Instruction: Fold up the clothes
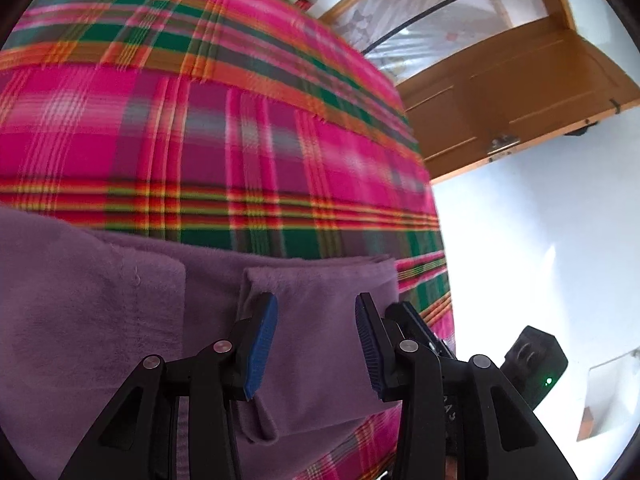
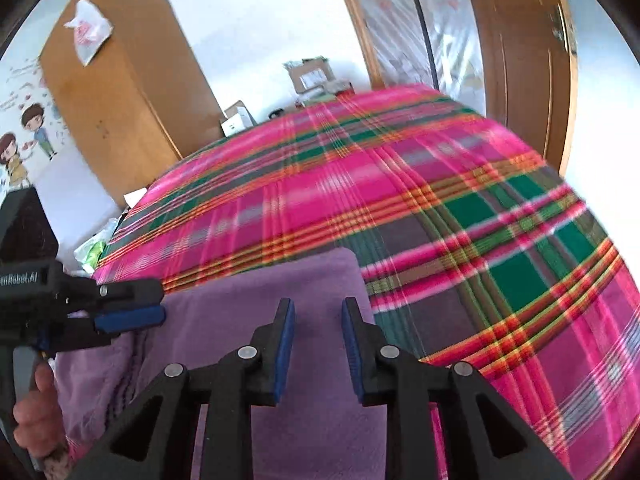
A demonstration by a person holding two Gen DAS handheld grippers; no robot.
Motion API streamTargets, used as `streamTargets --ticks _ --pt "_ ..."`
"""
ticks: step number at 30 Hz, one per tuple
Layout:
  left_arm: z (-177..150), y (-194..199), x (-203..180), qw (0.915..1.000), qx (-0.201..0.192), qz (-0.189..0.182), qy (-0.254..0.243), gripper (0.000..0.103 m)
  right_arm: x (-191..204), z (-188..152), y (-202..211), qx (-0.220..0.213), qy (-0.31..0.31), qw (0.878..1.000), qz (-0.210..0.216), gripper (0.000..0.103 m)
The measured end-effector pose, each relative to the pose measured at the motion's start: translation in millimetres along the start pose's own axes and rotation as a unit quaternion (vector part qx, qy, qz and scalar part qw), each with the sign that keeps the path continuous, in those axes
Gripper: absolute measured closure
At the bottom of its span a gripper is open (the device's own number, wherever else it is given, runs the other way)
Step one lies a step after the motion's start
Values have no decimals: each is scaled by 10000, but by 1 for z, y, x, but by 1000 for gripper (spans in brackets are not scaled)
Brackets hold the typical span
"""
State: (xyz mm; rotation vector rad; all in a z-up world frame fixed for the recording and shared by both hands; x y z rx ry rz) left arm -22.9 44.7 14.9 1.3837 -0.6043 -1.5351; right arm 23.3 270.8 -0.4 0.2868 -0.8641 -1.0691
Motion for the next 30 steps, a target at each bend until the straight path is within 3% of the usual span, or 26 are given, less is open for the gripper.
streamTargets --ticks 9,13,16,25,30 --pt "-5 -8 0 9999 66 153 9 61 -4 -8 10 16 139 9997 -187 80" --pt "-9 -8 -1 9998 81 194 -32 61 12 -21 24 -65 545 9985 74 79" --pt "-12 -8 -1 9997 82 208 -49 61 21 -37 26 63 940 9954 -156 78" --pt "-22 4 1 9996 -1 270 -128 61 20 -48 32 115 861 9953 -418 77" --pt "-31 26 11 9995 -227 222 -52 61 40 -41 34 -28 973 9952 -119 76"
Point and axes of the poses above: each gripper's, at about its wrist camera, not at the fingertips, and y roughly against the way its jaws point, x to its left, z to its top, the point moved 1 cm from there along -y, roughly the way its jaws point, and after that the axes turned 15 degrees about z, right-handed, at the moved point
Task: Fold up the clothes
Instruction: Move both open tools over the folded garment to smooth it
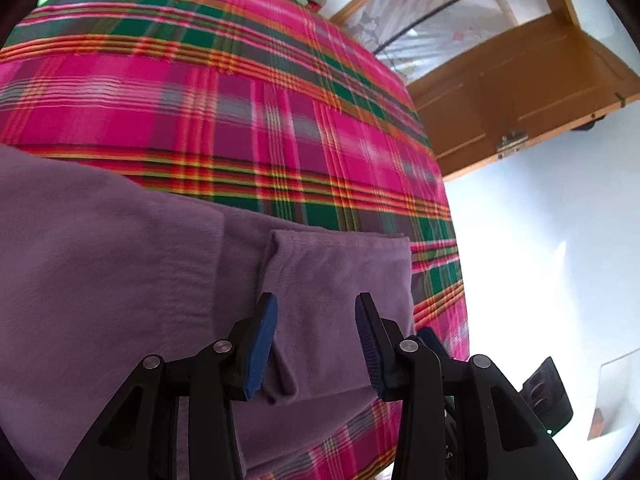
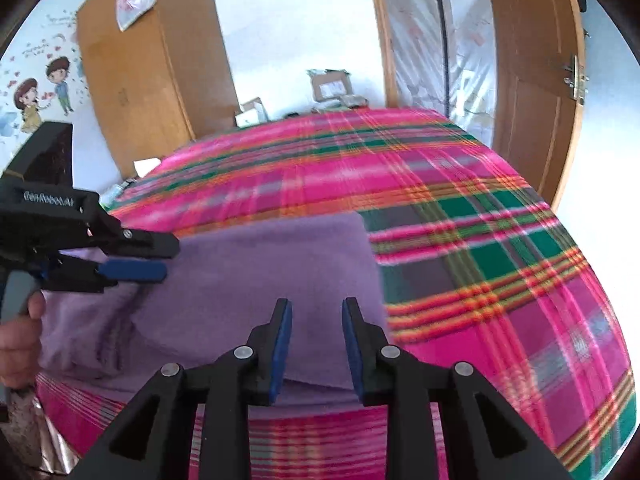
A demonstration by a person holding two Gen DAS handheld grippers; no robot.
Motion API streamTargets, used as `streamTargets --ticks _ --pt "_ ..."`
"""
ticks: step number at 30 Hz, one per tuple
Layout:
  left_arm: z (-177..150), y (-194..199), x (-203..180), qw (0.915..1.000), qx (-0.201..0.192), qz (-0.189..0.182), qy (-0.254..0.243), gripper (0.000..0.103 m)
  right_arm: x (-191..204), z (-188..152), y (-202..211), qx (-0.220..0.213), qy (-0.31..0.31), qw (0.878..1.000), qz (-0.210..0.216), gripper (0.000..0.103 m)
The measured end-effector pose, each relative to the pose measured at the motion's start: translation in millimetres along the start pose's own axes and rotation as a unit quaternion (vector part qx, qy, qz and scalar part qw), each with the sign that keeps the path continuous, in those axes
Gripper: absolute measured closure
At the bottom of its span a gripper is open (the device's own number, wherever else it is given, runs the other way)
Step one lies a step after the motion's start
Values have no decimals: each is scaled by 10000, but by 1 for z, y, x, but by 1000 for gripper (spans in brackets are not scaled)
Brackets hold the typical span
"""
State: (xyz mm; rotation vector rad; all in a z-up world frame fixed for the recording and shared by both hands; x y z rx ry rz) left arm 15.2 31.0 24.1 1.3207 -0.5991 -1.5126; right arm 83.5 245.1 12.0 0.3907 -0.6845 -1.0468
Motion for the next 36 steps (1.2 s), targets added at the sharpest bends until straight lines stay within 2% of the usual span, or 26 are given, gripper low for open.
streamTargets --ticks 7,10,12,16,19,23,29,36 --pt "-10 28 22 9994 -275 71 183 61 42 6 -36 265 259 9976 592 76" --pt "-14 36 35 9989 -368 143 259 61 57 2 -54 545 391 9961 566 76" --pt "-16 38 44 9988 -345 102 342 61 63 -3 -59 561 560 9960 402 75" --pt "-21 49 55 9973 -572 154 443 61 73 -5 -58 607 744 9952 210 75" --pt "-24 55 63 9971 -564 121 493 61 82 -3 -53 491 864 9943 377 74" --pt "-30 55 76 9968 -523 172 579 61 85 -11 -64 682 860 9930 436 74" --pt "-37 61 93 9956 -558 171 735 61 87 -11 -59 614 768 9944 382 74" --pt "-42 82 115 9933 -726 93 892 61 110 0 -34 246 909 9934 649 74"
Point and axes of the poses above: each gripper's, at about its wrist camera, not at the fingertips, and y roughly against the way its jaws point, x to its left, z to its top, the point moved 1 cm from there along -y, roughly the way its jaws point, and after that the axes turned 15 degrees about z, right-handed, at the moved point
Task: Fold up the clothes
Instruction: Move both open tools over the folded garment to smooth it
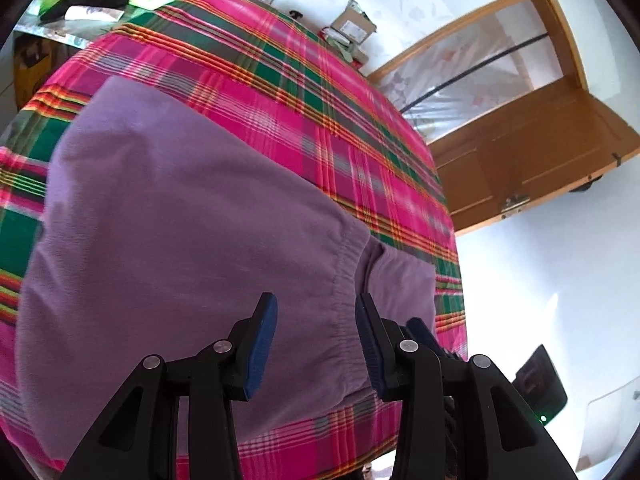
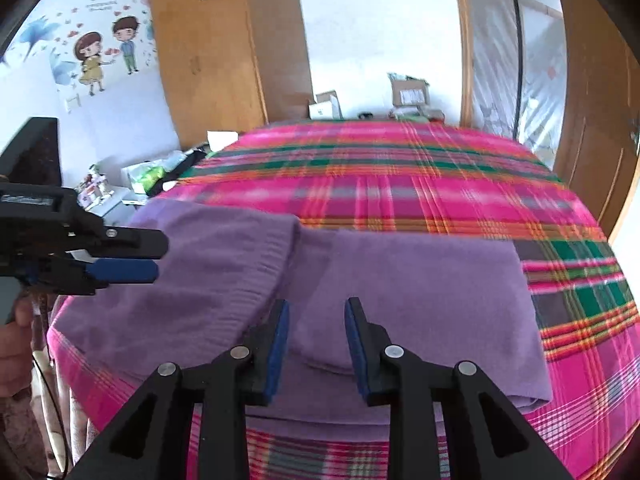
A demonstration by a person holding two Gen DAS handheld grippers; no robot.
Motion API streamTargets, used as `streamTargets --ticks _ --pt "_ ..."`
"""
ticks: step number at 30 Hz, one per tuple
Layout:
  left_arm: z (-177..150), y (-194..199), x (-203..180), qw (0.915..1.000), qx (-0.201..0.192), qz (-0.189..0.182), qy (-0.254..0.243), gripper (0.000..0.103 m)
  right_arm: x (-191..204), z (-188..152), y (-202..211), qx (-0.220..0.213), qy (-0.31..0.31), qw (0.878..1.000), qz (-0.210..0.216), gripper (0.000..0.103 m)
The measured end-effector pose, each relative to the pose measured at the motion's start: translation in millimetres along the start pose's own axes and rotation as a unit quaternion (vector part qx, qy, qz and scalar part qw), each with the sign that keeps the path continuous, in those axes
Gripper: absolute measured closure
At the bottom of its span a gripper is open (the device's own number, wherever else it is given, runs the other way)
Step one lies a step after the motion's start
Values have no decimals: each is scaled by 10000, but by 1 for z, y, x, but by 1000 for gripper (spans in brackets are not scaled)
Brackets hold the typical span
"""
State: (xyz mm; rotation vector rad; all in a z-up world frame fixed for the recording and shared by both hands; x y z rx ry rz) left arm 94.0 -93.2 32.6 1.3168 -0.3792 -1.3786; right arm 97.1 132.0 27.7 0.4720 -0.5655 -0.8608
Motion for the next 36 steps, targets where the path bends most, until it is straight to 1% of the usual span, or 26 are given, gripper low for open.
streamTargets --ticks 2,5,7,10,14,18,22,24,26,31,34,36 --pt "2 8 10 9998 -121 79 100 61 11 2 3 -54 133 9998 131 74" --pt "3 20 27 9992 -248 46 299 61 30 4 2 -64 355 9987 350 74" --pt "4 27 39 9988 -310 101 362 61 44 3 -3 -26 512 9974 514 74" --pt "4 34 59 9972 -393 184 615 61 66 1 -13 85 709 9939 846 74" --pt "4 37 82 9956 -322 303 825 61 94 -2 -30 265 889 9880 1236 74" --pt "-1 40 101 9937 -309 301 1030 61 123 -5 -50 456 1137 9792 1621 73" --pt "-7 44 114 9930 -279 284 1109 61 151 -12 -75 746 1371 9694 1893 73" --pt "-11 46 121 9928 -267 272 1132 61 160 -18 -85 898 1436 9655 1978 73" --pt "-12 44 127 9926 -227 262 1167 61 165 -27 -94 1095 1492 9629 1964 73" --pt "-11 40 134 9923 -180 264 1196 61 170 -33 -92 1145 1622 9625 1846 73" --pt "-10 40 138 9923 -176 258 1198 61 177 -28 -84 972 1622 9601 2060 73" --pt "-10 40 142 9917 -185 304 1235 61 184 -29 -84 946 1714 9578 2107 71"
Point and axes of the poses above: each gripper's, at about its wrist camera, not at the fingertips, and y roughly against the way its jaws point, x to its left, z to its top, the point moved 1 cm from there along -y, roughly the way its jaws point, and after that the axes turned 15 degrees about z, right-handed, at the moved point
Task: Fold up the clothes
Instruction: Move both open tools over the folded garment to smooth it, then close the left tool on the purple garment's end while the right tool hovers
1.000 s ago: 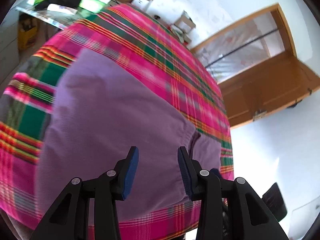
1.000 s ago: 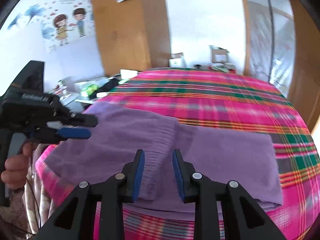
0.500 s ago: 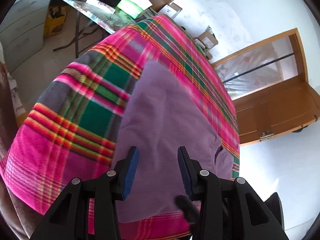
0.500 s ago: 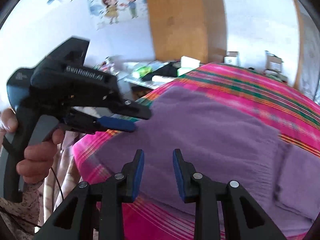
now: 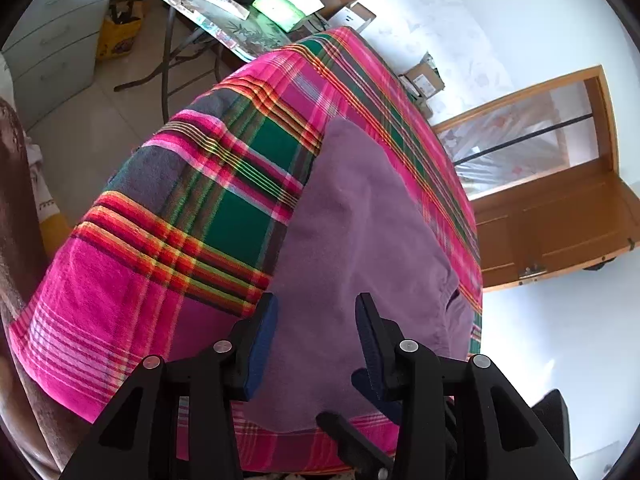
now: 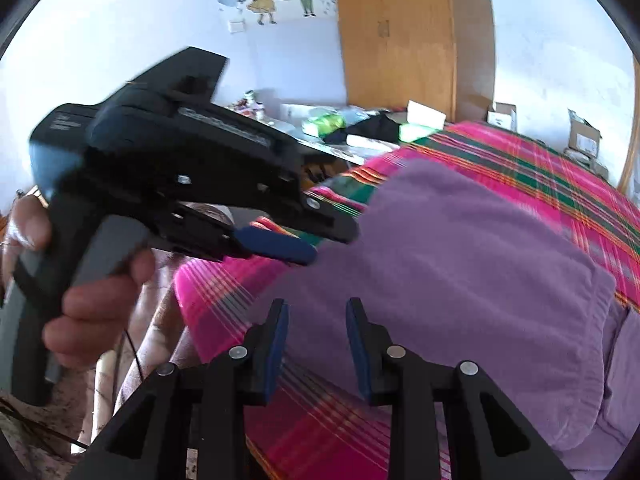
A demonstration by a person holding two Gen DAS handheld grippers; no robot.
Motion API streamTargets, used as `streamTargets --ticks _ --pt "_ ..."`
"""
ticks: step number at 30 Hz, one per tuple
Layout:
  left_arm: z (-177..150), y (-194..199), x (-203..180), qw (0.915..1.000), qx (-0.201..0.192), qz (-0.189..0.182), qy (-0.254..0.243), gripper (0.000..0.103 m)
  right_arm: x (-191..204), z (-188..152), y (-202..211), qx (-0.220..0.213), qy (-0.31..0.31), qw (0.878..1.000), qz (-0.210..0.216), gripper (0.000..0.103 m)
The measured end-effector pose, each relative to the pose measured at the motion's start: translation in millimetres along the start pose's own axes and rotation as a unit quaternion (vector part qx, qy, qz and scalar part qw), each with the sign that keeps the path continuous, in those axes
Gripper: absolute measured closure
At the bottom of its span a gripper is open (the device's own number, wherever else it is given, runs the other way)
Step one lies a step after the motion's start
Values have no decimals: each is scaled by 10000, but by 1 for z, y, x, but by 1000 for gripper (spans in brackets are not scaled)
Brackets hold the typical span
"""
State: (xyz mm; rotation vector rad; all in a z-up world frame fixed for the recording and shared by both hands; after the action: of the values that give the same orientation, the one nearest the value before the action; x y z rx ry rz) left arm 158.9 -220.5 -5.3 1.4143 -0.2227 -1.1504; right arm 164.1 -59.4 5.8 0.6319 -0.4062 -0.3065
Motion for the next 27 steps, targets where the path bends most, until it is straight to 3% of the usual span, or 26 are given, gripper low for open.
streamTargets --ticks 10,18,23,27 --pt "10 -8 10 9998 38 171 66 61 18 -3 -30 331 285 9990 -77 53" --pt "37 -20 -10 9993 36 215 -310 61 22 -8 -40 426 501 9961 -590 52" --pt "56 -30 -26 9988 -29 68 -476 61 14 -7 -37 356 300 9972 -581 53" --pt "71 -43 -31 9986 96 246 -456 61 14 -9 -37 356 326 9969 -617 53"
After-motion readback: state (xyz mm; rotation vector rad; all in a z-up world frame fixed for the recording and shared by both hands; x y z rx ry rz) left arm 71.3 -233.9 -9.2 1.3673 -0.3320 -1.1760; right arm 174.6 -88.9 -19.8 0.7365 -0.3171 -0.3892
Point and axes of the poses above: each gripper's, at about its wrist camera, not at the fingertips, and y roughly against the way its jaws point, x to its left, z to its top, the point moved 1 cm from there along -y, roughly the way its jaws point, and after that the axes turned 15 degrees about z, right-handed, at the moved point
